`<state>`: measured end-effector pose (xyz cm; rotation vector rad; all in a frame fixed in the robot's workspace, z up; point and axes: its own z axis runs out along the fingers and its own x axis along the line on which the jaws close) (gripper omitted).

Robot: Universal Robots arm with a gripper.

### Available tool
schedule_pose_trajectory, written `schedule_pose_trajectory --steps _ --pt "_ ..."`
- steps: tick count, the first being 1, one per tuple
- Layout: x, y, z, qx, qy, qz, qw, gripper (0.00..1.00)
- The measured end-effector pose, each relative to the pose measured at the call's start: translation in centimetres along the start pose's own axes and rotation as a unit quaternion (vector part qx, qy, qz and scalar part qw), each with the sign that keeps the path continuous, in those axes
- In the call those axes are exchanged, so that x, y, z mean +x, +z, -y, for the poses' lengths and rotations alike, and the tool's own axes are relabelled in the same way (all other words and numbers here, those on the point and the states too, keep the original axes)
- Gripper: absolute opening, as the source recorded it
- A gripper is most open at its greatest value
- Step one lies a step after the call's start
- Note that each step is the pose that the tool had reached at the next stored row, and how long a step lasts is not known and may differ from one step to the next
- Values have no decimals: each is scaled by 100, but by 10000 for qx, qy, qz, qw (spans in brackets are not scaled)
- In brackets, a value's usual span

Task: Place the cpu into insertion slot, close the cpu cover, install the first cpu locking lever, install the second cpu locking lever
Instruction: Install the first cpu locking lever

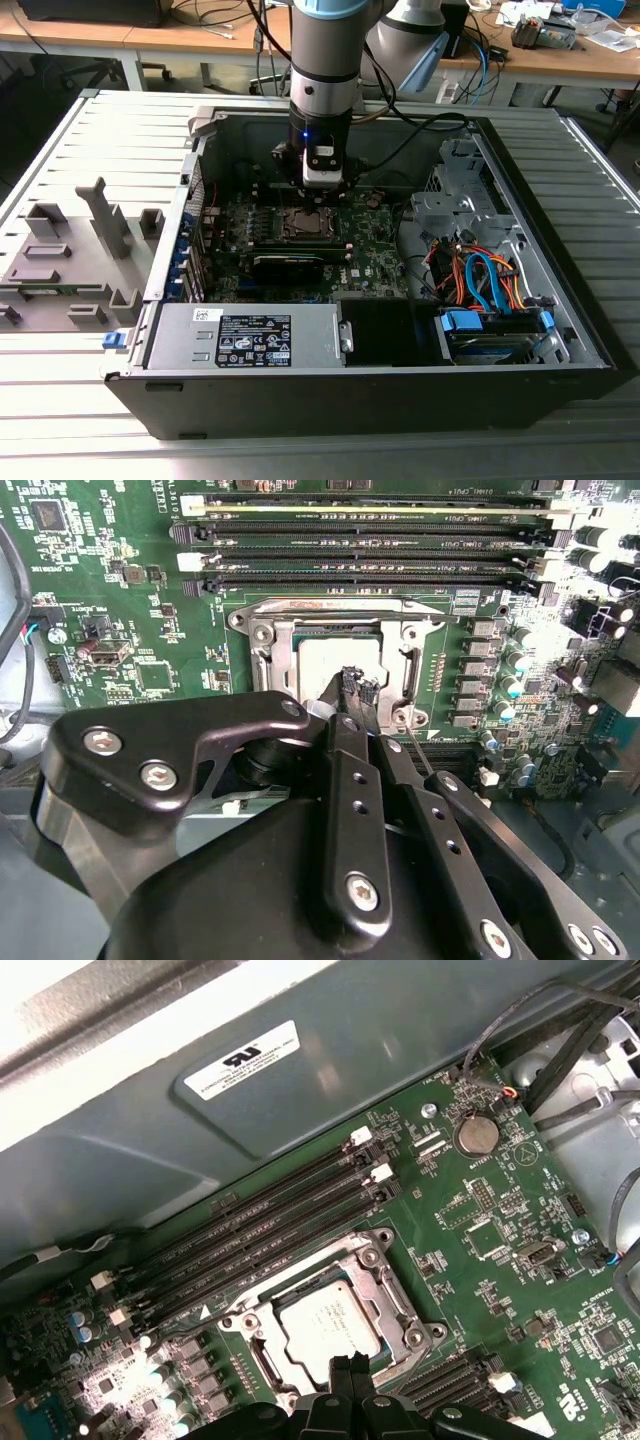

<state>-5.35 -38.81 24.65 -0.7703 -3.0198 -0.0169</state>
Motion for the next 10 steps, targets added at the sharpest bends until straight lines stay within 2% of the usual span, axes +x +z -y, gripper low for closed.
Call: schedule_pose_trajectory --steps 10 --pt "0 0 0 2 -91 0 10000 11"
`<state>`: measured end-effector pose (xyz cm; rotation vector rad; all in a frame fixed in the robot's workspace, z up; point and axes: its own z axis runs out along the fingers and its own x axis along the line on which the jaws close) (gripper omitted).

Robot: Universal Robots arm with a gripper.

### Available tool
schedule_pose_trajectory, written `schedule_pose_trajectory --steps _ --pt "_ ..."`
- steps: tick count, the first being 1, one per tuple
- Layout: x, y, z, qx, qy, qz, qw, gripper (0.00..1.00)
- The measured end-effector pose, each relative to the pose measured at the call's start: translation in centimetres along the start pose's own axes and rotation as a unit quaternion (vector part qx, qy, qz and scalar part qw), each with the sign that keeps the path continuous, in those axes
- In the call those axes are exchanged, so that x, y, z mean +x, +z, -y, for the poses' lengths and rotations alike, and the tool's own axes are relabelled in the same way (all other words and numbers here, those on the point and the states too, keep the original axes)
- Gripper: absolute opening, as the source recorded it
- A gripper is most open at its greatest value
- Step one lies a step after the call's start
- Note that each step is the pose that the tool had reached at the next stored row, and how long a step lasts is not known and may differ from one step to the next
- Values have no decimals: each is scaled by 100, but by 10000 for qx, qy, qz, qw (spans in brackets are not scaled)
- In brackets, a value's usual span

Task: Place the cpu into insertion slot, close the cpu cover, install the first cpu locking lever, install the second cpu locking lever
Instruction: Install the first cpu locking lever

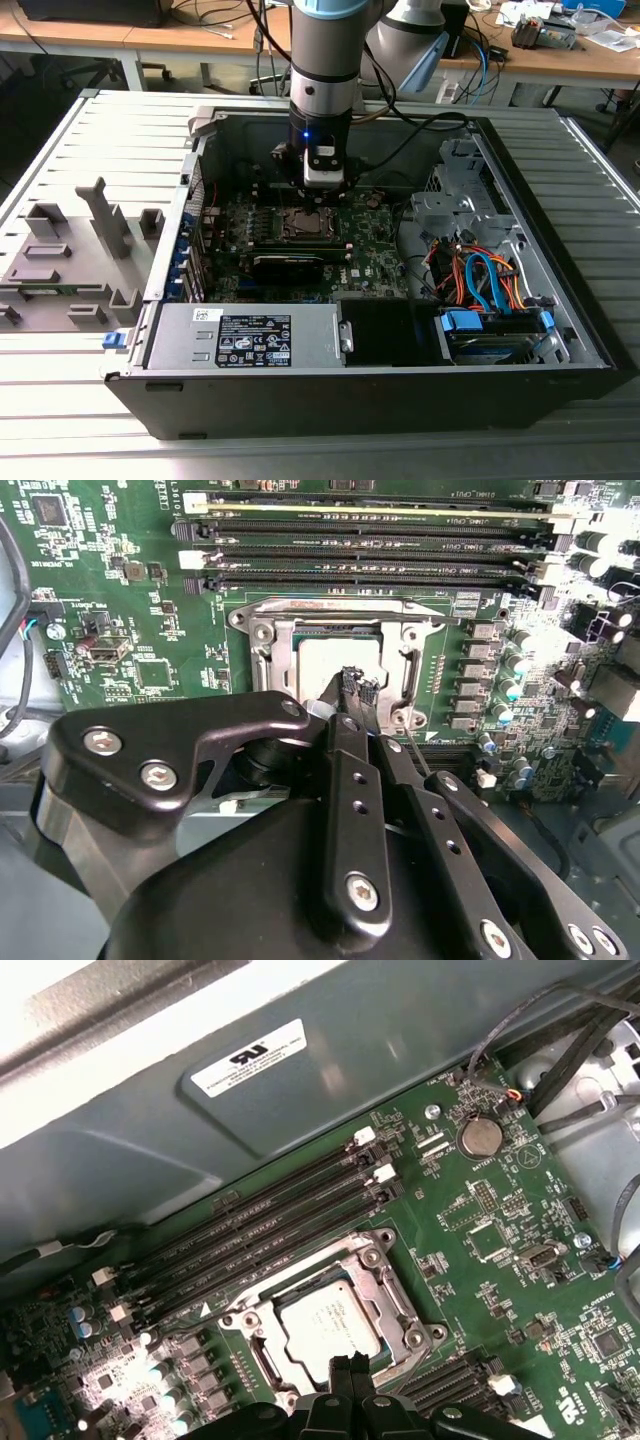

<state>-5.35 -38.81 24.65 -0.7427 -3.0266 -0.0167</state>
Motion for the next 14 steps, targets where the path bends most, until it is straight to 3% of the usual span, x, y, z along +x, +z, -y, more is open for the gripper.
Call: schedule_pose_trajectory --steps 14 --pt "0 0 0 4 -151 -1 9999 11"
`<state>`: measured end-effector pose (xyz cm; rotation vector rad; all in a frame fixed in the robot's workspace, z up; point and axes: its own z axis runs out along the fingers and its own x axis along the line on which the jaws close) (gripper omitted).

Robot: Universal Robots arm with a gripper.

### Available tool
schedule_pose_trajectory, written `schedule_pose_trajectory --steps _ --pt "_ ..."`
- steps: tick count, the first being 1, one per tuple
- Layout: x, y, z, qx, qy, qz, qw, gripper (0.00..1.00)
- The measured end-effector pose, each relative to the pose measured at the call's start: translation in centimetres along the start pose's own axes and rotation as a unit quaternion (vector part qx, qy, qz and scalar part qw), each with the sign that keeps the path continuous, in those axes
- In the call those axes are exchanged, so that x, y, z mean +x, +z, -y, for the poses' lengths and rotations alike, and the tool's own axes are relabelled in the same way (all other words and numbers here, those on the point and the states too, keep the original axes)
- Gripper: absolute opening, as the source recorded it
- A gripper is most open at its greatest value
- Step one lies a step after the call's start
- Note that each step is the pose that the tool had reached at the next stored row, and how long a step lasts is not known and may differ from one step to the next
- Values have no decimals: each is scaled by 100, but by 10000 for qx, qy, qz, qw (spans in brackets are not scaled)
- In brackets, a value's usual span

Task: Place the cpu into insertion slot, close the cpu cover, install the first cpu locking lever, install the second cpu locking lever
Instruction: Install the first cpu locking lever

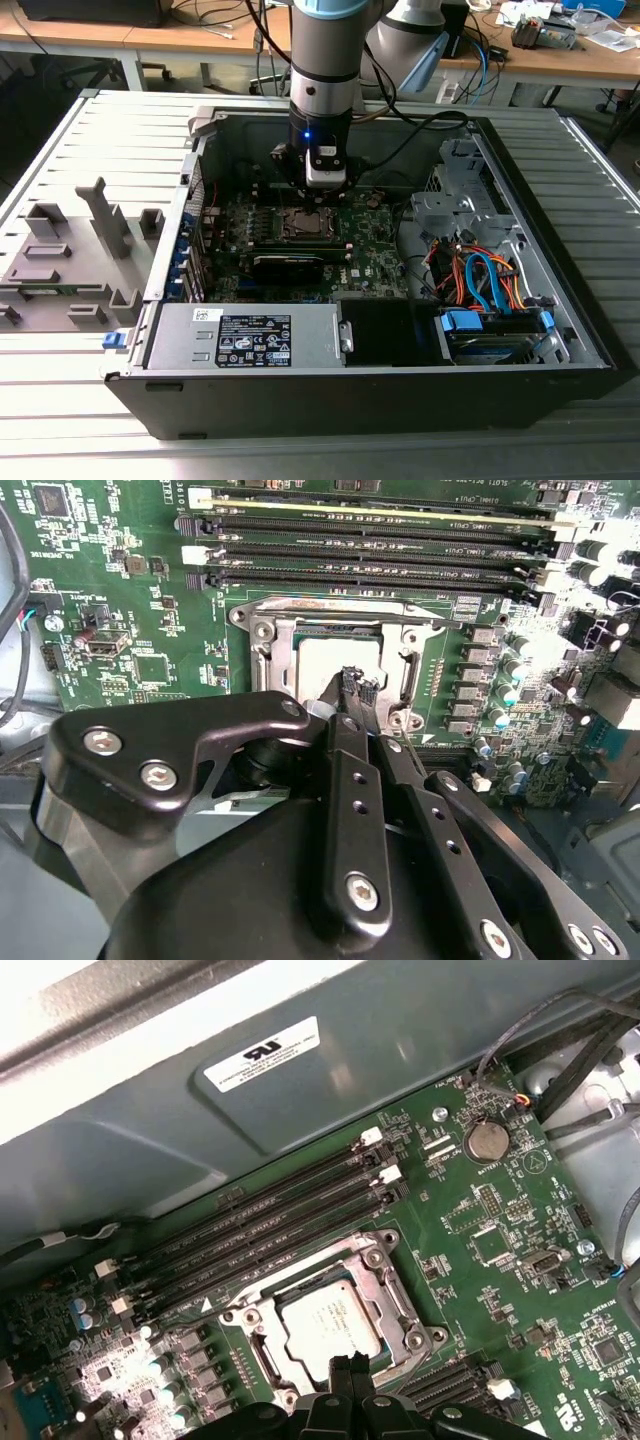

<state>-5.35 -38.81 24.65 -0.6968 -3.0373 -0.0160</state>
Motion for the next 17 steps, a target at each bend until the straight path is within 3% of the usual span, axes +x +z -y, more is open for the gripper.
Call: schedule_pose_trajectory --steps 17 --pt "0 0 0 4 -165 -1 9999 11"
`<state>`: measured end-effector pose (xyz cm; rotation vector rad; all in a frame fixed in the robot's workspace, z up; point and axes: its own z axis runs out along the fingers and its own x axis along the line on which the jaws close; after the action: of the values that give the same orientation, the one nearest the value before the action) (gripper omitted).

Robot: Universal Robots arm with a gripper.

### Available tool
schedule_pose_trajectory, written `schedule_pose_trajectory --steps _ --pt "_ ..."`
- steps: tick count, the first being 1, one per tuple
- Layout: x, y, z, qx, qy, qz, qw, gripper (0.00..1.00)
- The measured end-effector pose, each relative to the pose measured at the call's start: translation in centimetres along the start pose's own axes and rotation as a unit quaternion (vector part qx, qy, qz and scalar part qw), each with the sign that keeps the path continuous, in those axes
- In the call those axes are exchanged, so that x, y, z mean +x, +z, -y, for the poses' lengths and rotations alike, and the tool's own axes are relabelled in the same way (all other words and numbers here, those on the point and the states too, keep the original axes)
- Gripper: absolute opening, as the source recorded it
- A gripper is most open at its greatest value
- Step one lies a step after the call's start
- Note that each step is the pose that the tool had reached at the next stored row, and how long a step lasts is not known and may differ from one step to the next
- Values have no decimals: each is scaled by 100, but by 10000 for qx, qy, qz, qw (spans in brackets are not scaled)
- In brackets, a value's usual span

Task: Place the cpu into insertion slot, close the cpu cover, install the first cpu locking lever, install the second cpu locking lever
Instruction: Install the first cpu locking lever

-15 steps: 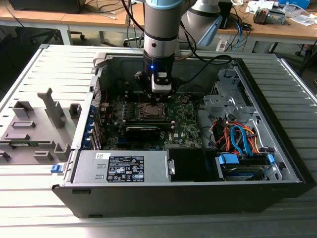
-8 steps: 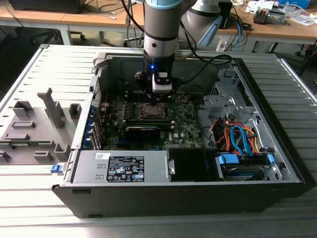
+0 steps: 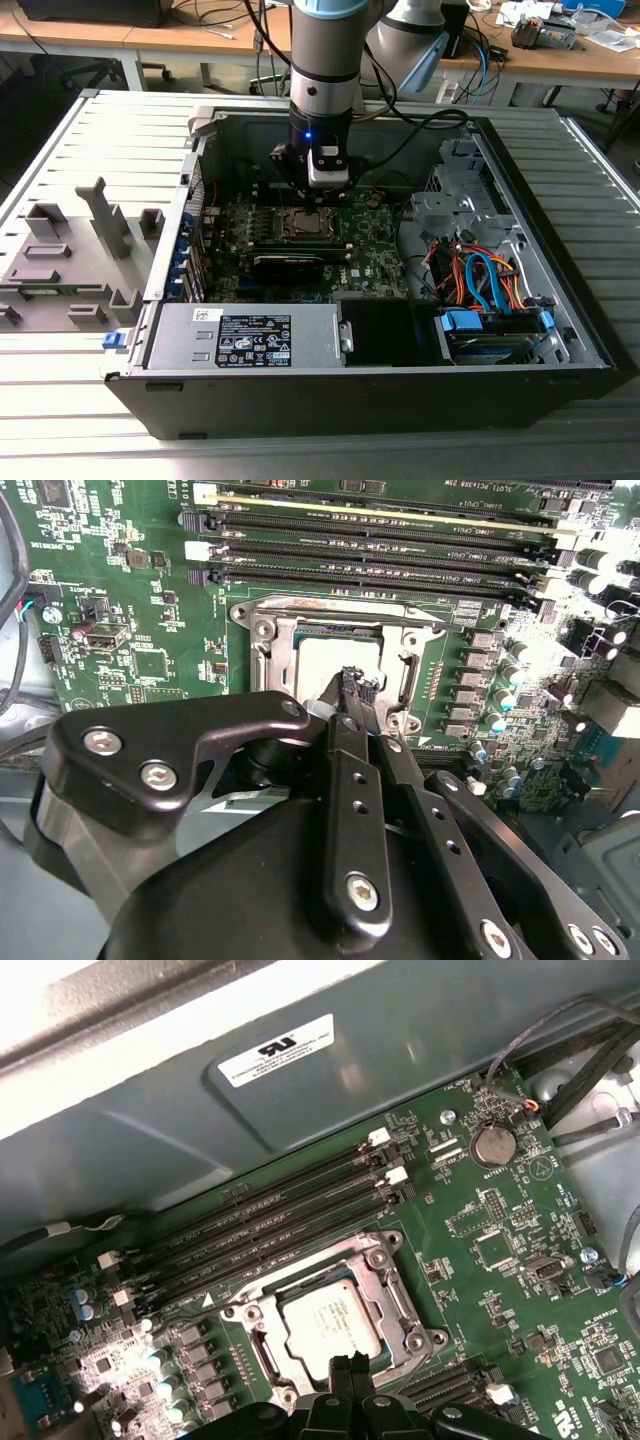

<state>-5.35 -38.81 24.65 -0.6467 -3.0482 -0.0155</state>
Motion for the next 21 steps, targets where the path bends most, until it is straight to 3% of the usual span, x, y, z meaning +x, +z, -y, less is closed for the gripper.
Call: schedule_pose_trajectory --steps 5,21 --pt "0 0 0 7 -247 -1 9997 11" --pt "0 0 0 11 -410 -2 9992 11"
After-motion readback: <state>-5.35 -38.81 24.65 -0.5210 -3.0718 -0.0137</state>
